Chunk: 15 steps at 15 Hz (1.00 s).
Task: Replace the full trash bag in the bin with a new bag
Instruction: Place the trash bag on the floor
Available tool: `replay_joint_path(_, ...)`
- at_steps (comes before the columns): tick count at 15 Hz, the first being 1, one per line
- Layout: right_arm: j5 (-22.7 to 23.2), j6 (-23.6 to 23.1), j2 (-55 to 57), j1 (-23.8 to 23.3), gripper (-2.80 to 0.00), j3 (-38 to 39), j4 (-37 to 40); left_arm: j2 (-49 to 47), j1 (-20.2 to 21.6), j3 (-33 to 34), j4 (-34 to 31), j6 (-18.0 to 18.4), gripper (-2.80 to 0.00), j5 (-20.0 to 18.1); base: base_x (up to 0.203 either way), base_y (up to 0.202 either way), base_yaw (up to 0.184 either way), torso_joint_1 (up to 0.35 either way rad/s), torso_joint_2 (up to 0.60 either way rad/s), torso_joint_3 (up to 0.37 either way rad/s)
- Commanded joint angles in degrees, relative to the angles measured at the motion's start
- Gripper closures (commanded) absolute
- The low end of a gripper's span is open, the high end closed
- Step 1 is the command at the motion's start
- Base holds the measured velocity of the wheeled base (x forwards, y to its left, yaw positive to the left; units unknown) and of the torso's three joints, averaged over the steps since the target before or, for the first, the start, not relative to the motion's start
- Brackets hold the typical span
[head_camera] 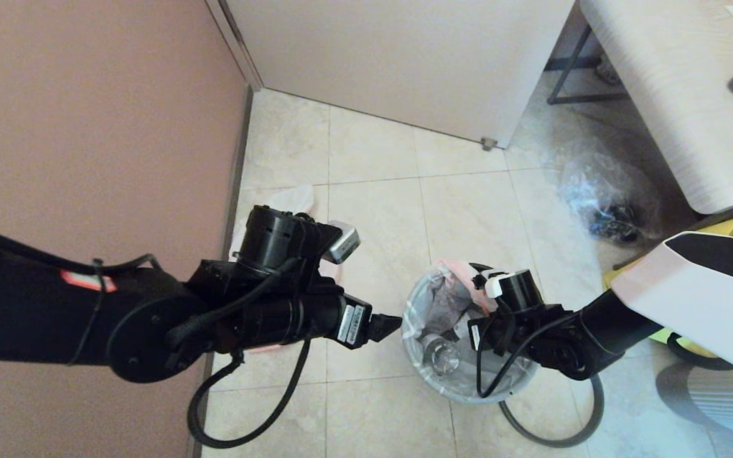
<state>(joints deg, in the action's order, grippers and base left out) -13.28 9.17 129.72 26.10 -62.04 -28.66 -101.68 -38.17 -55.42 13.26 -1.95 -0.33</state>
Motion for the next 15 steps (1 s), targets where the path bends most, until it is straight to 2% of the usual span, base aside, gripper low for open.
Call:
replay_joint_path(1, -0.1, 0.1, 0.4, -0.2, 0.0, 0.0, -0.2, -5.1, 0.0, 0.3, 3.2, -1.2, -2.8, 0.0, 0.0, 0.0, 0.0, 0.0, 0.0, 0.0)
replay_joint_path(3, -0.1, -0.1, 0.4, -0.7, 0.0, -0.1, -0.2, -6.6, -0.8, 0.3, 5.0, -2.2, -2.8, 0.0, 0.0, 0.0, 0.0, 0.0, 0.0, 0.0)
replay_joint_path(5, -0.1, -0.3, 0.4, -0.7, 0.0, -0.3, -0.2, -6.8, -2.2, 0.1, 5.1, -4.8, -2.8, 0.1, 0.0, 0.0, 0.0, 0.0, 0.0, 0.0)
replay_joint_path(9, -0.1, -0.2, 0.4, -0.7, 0.0, 0.0, -0.2, -7.7, -2.5, 0.1, 5.3, -5.6, -2.8, 0.2, 0.0, 0.0, 0.0, 0.0, 0.0, 0.0)
replay_joint_path(11, -0.2, -0.4, 0.5, -0.7, 0.0, 0.0, -0.1, -9.3, -2.6, -0.6, 6.3, -8.5, -2.8, 0.7, 0.0, 0.0, 0.0, 0.0, 0.0, 0.0)
replay_joint_path(15, -0.3, -1.6, 0.7, -0.6, 0.0, -0.1, 0.1, -14.2, -2.6, -3.7, 9.5, -9.4, -2.8, 1.7, 0.0, 0.0, 0.0, 0.0, 0.0, 0.0)
